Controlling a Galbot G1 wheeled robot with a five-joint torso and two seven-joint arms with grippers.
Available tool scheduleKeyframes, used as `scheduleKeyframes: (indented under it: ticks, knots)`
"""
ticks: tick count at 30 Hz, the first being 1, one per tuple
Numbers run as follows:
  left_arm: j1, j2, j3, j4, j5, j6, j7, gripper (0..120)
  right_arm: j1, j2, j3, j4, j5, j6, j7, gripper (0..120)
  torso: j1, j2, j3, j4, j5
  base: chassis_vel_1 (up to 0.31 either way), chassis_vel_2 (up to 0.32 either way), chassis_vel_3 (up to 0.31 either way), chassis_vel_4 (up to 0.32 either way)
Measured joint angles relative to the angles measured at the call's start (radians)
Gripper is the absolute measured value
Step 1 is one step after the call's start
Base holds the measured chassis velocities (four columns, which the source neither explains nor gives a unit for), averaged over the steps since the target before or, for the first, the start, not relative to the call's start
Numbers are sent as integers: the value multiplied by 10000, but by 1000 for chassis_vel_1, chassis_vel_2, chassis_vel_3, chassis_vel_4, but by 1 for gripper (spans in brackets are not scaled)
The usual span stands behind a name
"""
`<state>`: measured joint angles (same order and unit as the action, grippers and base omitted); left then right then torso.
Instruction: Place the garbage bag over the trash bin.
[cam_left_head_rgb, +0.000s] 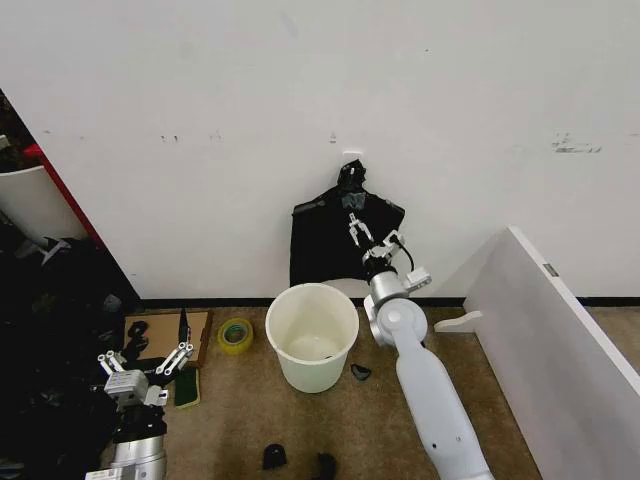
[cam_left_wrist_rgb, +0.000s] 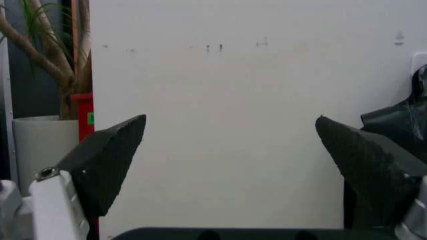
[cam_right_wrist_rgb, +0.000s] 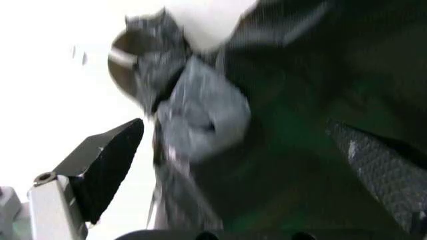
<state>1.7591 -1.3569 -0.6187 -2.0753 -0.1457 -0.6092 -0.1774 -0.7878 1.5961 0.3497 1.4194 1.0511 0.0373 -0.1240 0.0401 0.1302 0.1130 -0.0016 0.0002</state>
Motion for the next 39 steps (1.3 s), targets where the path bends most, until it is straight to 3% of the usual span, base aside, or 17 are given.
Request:
scheduleKeyframes:
  ticks: [5, 30, 36, 39]
  knots:
    - [-96, -69, 99, 122, 26, 27, 5, 100, 316, 145, 162, -418, -157, 262, -155, 91, 0, 0, -1, 0, -1, 0, 0, 0, 0]
    - [-434, -35, 113, 511, 19, 149, -47, 100, -90, 123, -4, -216, -568, 721, -1054, 0, -1, 0, -2, 1, 0, 0, 0, 0, 0]
    - [-439, -33, 120, 602, 10, 71, -90, 100, -695, 15, -275, 184, -675, 822, -1055, 0, -2, 0, -2, 3, 1, 0, 0, 0, 0]
    - [-452, -32, 108, 607, -7, 52, -138, 100, -1433, -463, -640, 688, -816, 896, -1046, 0, -2, 0, -2, 0, 4, 0, 0, 0, 0]
